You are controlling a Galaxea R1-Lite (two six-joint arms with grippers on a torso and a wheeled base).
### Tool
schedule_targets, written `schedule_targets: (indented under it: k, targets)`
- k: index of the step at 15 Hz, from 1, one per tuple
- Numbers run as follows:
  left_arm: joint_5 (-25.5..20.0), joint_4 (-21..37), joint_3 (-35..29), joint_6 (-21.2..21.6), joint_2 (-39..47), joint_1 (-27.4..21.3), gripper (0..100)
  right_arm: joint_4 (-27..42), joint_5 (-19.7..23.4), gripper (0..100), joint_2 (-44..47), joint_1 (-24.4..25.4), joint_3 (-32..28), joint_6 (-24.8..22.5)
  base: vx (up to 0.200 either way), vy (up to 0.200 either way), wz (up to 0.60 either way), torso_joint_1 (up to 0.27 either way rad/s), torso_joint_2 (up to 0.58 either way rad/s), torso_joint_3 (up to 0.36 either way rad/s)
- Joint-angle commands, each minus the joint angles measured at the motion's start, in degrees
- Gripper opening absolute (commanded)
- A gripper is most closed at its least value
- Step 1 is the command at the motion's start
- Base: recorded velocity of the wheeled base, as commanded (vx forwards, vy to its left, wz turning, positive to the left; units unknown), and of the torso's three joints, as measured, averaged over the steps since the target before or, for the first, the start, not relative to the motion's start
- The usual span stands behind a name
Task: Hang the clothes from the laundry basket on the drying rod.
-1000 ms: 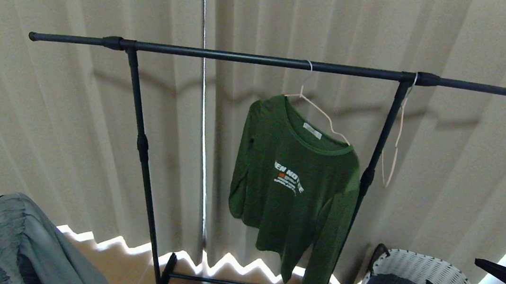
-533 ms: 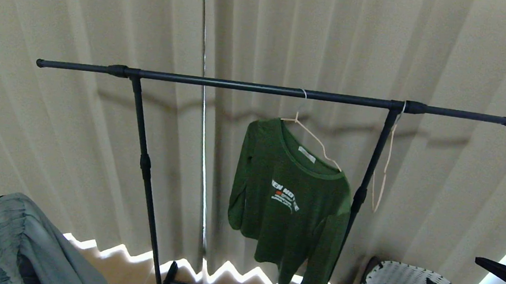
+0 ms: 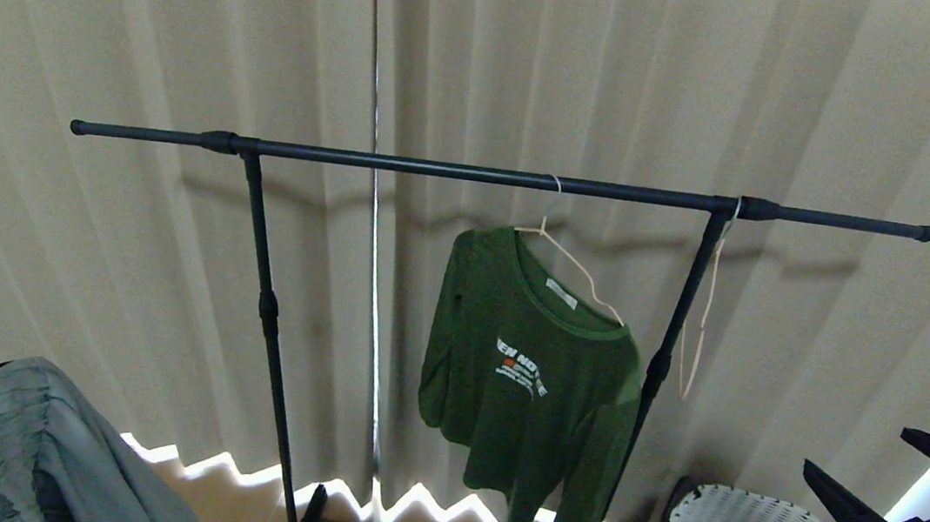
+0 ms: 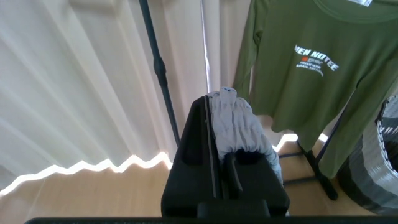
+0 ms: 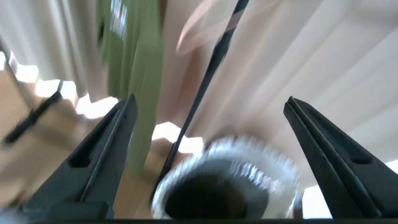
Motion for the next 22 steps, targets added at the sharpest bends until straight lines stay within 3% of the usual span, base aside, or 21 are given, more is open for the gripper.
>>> schedule_targets:
  k: [1,3,6,13,15,20,22]
  targets:
    - [-1.6,-1.0,-0.2,-0.3,0.2,0.1,0,-0.2,0.0,100,-0.5,0.4,0.1,1.7,0.000,0.000,0.00,0.000,0.00,0.000]
    - [-4.0,-1.3,0.0,-0.4,0.1,0.2,0,0.2,-0.1,100,-0.5,0.7,1.0,3.8,0.000,0.000,0.00,0.000,0.00,0.000]
    - [-4.0,-1.2,0.1,-0.4,0.2,0.4,0,0.0,-0.2,100,-2.3,0.6,1.1,6.4,0.200,0.000,0.00,0.001,0.00,-0.005]
    - [-4.0,-1.2,0.9,-0.3,0.2,0.4,0,1.9,-0.7,100,-0.1,0.2,-6.1,8.2,0.200,0.000,0.00,0.006,0.00,0.004]
    - [-4.0,-1.2,1.8,0.1,0.1,0.4,0,6.3,-2.2,100,1.0,0.1,-9.5,8.2,0.200,0.000,0.00,0.005,0.00,-0.005]
    - [-4.0,-1.3,2.3,0.1,0.0,0.2,0,20.6,-8.3,100,4.4,1.3,-17.1,8.3,0.000,0.000,0.00,0.000,0.00,0.000]
    - [-4.0,-1.4,2.2,0.1,0.1,0.3,0,19.8,-10.7,100,8.9,2.1,-18.6,9.0,0.000,0.000,0.00,0.000,0.00,0.000]
